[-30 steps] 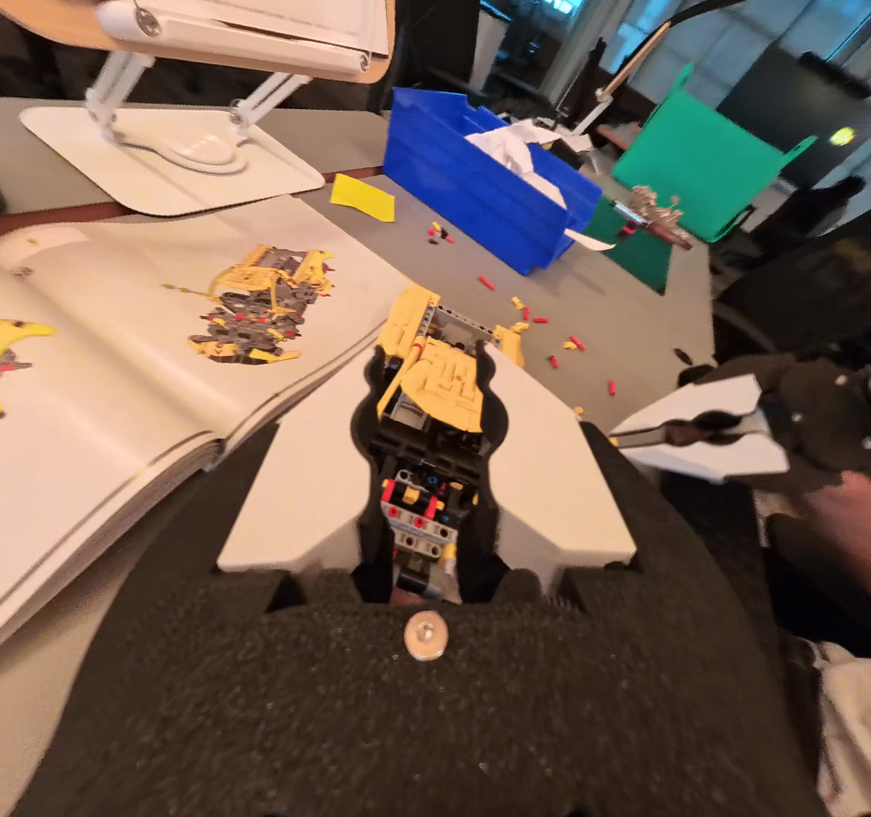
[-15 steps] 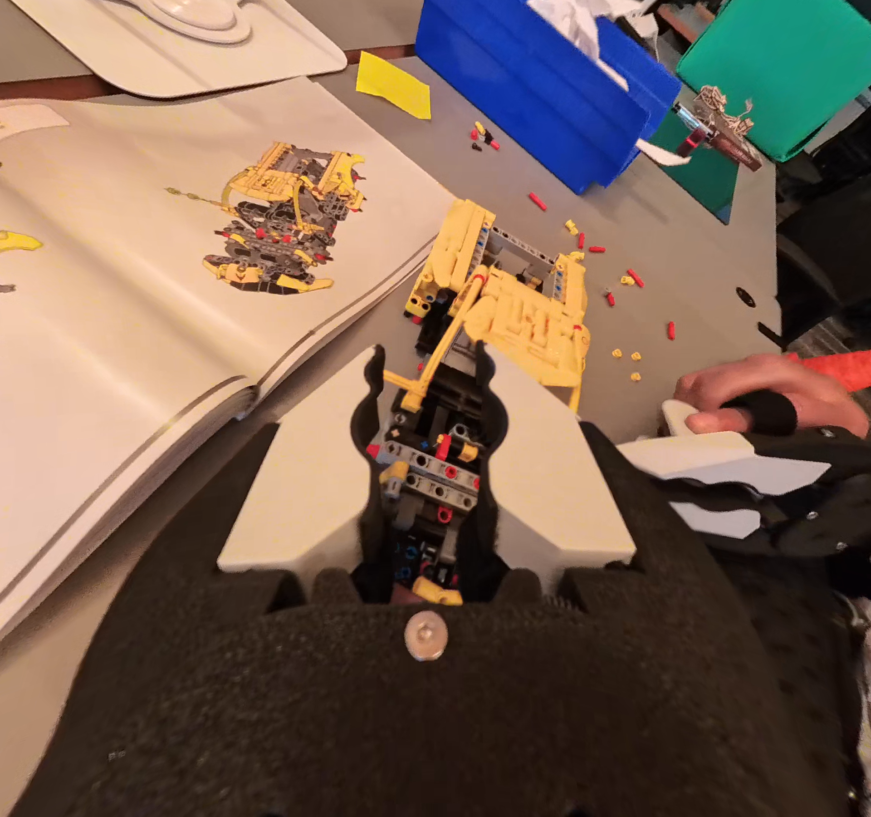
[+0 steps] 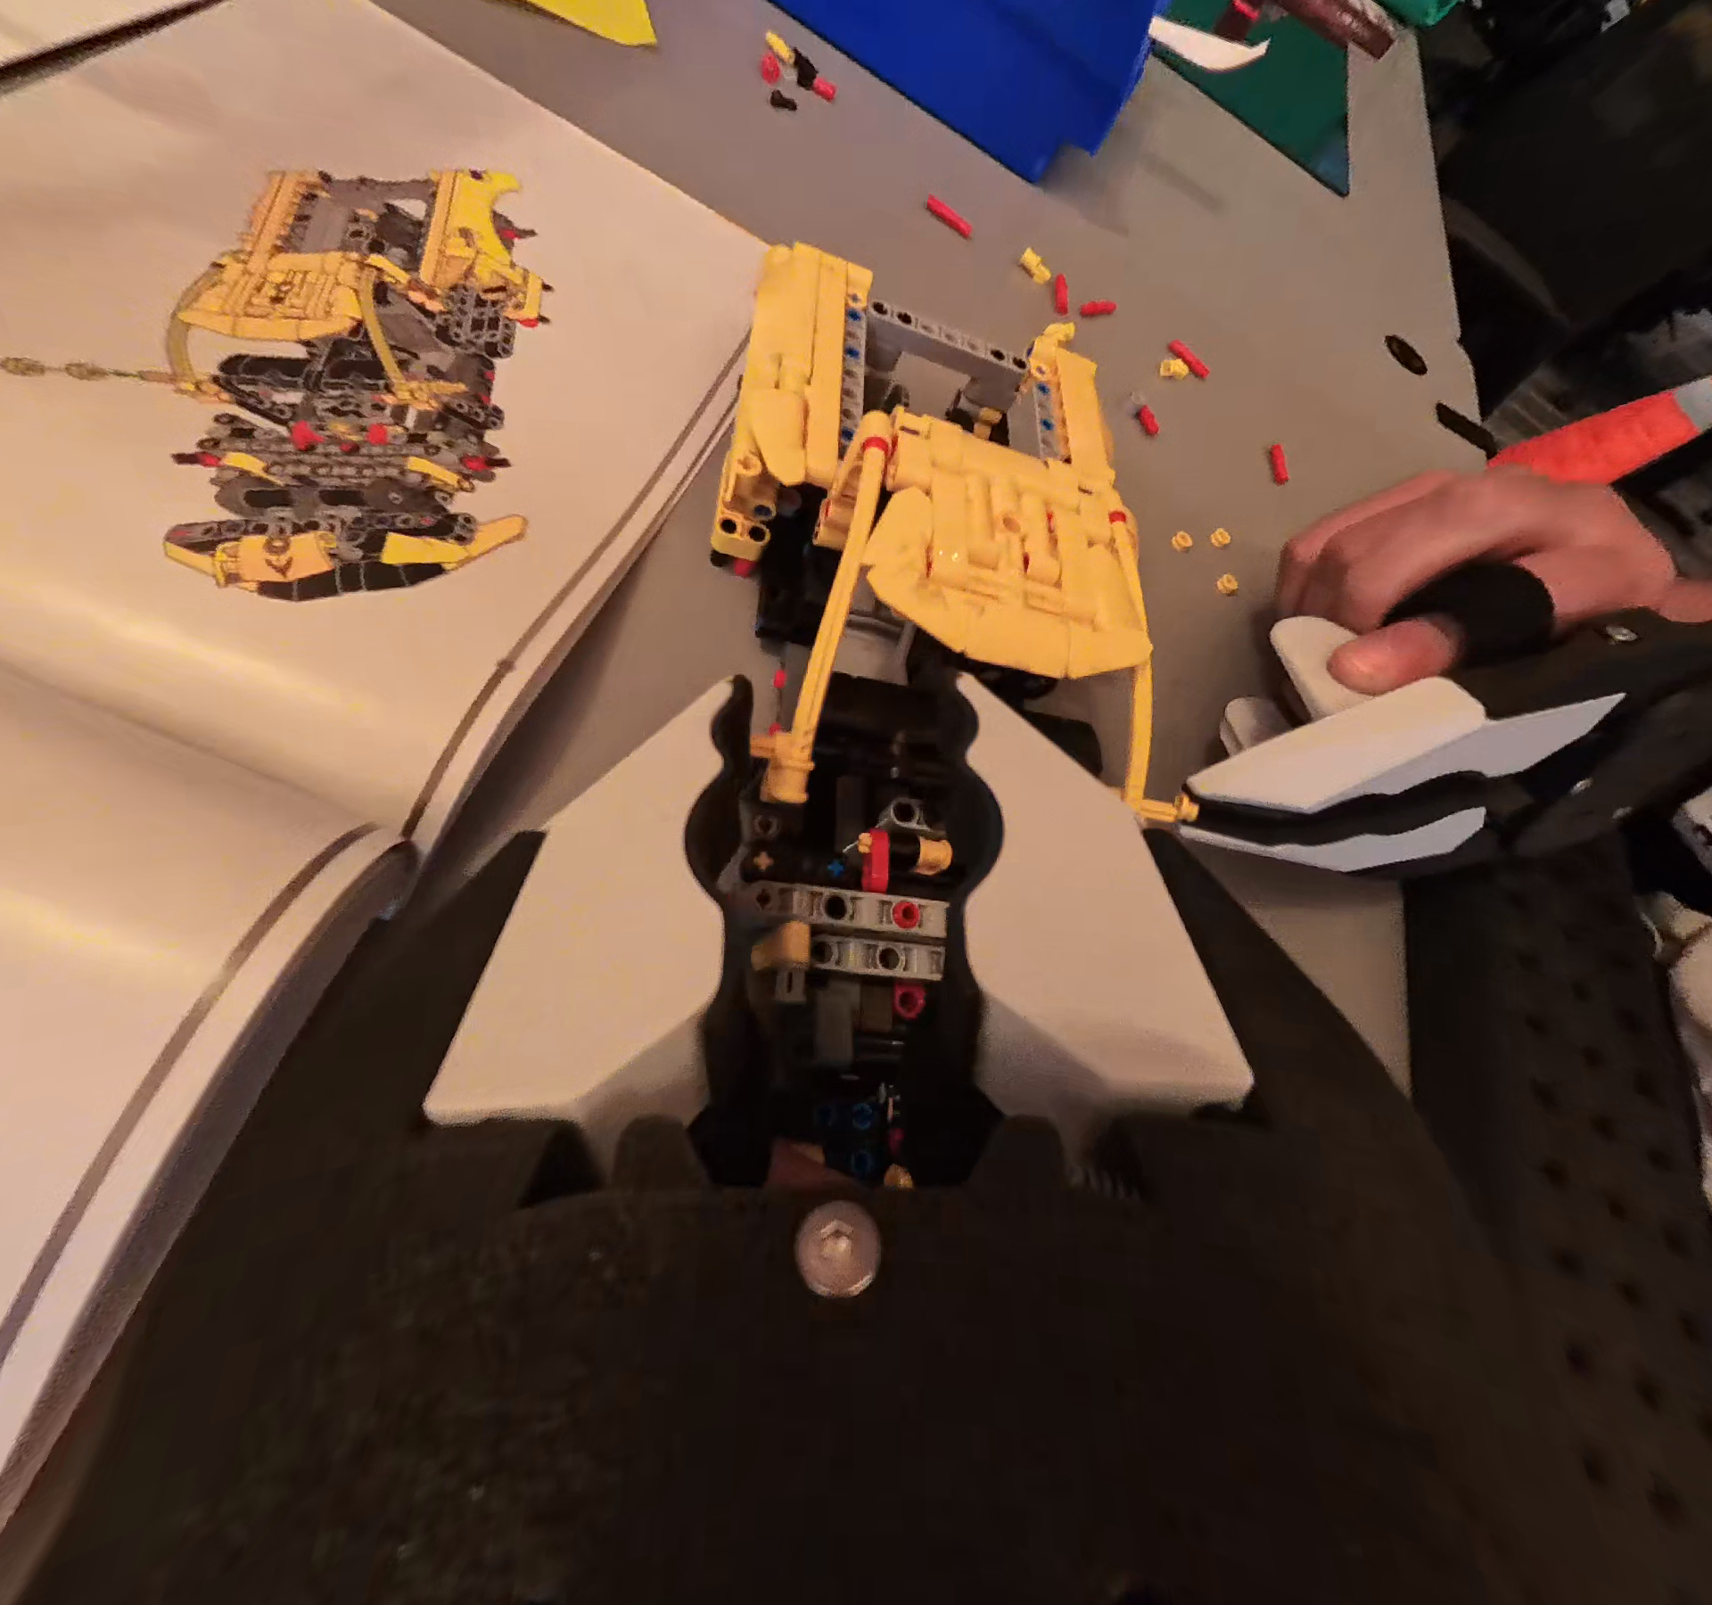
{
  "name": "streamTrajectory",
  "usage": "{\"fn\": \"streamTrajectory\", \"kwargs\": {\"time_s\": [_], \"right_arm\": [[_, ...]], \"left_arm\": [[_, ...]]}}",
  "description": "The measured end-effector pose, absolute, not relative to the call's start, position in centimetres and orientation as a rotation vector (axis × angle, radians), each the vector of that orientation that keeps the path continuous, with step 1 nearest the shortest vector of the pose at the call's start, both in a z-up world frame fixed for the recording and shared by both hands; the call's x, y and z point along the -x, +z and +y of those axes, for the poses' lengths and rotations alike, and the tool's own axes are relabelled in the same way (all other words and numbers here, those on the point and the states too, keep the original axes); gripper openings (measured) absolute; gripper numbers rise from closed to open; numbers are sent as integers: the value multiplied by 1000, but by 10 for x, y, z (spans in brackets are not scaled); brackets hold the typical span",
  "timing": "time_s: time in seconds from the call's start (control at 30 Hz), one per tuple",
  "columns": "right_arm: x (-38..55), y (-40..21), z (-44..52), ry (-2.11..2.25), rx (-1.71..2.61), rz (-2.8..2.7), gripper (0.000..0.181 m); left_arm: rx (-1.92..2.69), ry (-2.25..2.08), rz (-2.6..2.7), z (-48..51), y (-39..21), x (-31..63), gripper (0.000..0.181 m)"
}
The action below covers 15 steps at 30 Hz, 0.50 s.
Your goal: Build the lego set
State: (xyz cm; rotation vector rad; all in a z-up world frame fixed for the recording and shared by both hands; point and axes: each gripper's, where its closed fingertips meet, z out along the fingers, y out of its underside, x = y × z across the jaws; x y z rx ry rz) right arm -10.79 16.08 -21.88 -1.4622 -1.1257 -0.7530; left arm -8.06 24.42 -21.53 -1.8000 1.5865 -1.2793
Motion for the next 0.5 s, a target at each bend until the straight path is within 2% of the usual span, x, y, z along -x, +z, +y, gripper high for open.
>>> {"fn": "streamTrajectory", "kwargs": {"time_s": [0.13,0.5], "right_arm": [[109,-220,161,-744,1423,-1164,5],[111,-221,162,-775,1381,-1194,5]], "left_arm": [[1803,-1330,1593,242,-217,80,23],[1817,-1364,1532,249,-218,81,8]]}}
